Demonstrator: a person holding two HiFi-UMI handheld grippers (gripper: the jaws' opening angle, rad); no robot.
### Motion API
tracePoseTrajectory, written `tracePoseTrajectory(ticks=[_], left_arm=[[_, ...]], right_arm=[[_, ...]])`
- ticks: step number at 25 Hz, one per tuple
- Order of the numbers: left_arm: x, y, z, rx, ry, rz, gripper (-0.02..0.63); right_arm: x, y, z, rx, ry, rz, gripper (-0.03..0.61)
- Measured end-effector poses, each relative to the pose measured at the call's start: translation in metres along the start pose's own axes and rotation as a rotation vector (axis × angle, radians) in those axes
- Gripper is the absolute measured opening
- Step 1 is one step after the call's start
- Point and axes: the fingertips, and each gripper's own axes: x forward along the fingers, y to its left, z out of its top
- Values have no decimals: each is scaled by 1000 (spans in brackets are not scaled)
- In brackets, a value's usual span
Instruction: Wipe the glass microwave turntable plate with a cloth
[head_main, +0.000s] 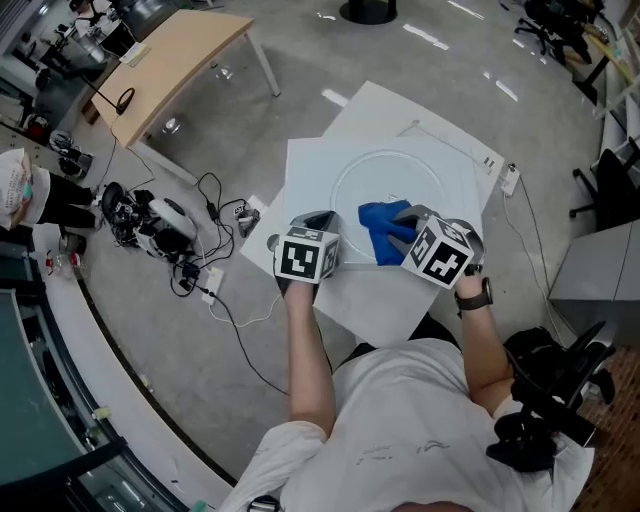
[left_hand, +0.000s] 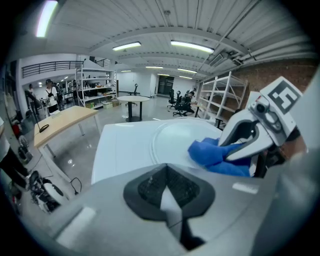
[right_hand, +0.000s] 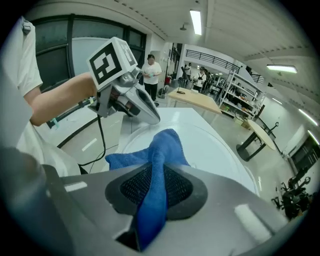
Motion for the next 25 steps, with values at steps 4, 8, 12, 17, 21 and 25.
tracePoseTrajectory(ticks=[4,8,12,17,21,25], left_arm=[[0,-2,-1,-29,-11,-7,0],[1,-1,1,-35,-15,16,0],[0,3,1,-47,-18,41,1],[-1,6,-2,-68,-30,64,0],[3,18,-5,-57,-39,102,1],[3,22,-4,-56,-39,106,1]], right_arm=[[26,-5,36,-10,-78,28,74],[43,-28,57,-27,-101,-13,83],[54,-61,66,-13,-123,-85,86],[48,-107,45,76,-143,-167,86],[30,-136,12,122,-90,-242,86],[4,-141,-19,128,-17,-290,86]])
